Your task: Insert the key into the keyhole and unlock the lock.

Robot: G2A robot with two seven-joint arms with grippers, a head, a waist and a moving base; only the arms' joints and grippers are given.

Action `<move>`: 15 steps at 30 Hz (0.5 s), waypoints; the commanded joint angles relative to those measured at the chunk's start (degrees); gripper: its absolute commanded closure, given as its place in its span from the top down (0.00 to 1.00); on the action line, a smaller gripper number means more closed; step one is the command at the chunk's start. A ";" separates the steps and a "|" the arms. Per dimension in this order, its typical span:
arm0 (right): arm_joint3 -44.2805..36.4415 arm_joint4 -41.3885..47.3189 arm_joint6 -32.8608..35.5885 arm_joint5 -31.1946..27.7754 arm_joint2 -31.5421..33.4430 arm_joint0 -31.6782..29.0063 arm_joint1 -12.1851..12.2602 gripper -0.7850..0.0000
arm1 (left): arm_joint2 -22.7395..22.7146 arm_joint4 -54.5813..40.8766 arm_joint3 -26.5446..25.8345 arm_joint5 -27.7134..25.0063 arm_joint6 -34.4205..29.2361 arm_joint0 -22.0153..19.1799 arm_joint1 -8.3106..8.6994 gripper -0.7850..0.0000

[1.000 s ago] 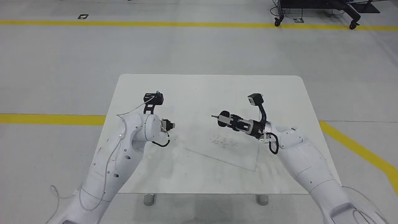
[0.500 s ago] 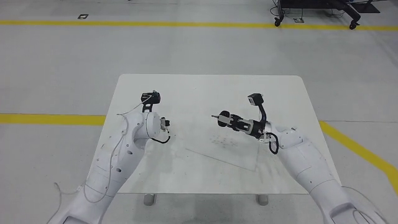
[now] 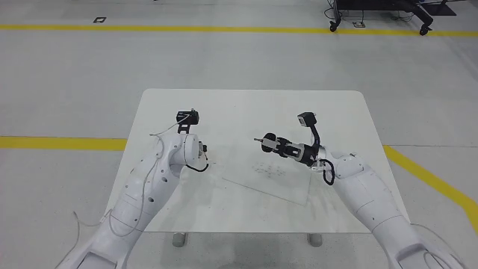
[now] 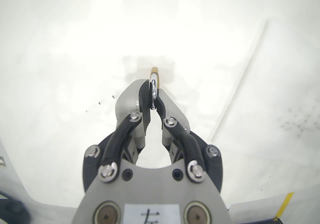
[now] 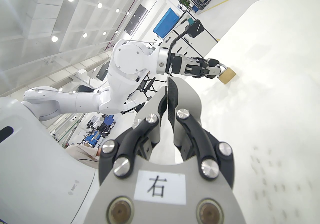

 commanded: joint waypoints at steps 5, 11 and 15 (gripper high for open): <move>0.00 0.00 0.00 0.00 0.00 0.00 0.00 0.00 | 0.99 3.58 -0.76 -6.27 -1.54 -0.36 0.25 0.00; 0.00 0.00 0.00 0.00 0.00 0.00 0.00 0.00 | 0.52 4.71 -2.16 -9.67 -0.57 0.49 0.42 0.00; 0.00 0.00 0.00 0.00 0.00 0.00 0.00 0.00 | -0.09 3.44 -2.40 -10.32 -0.19 0.97 0.33 0.00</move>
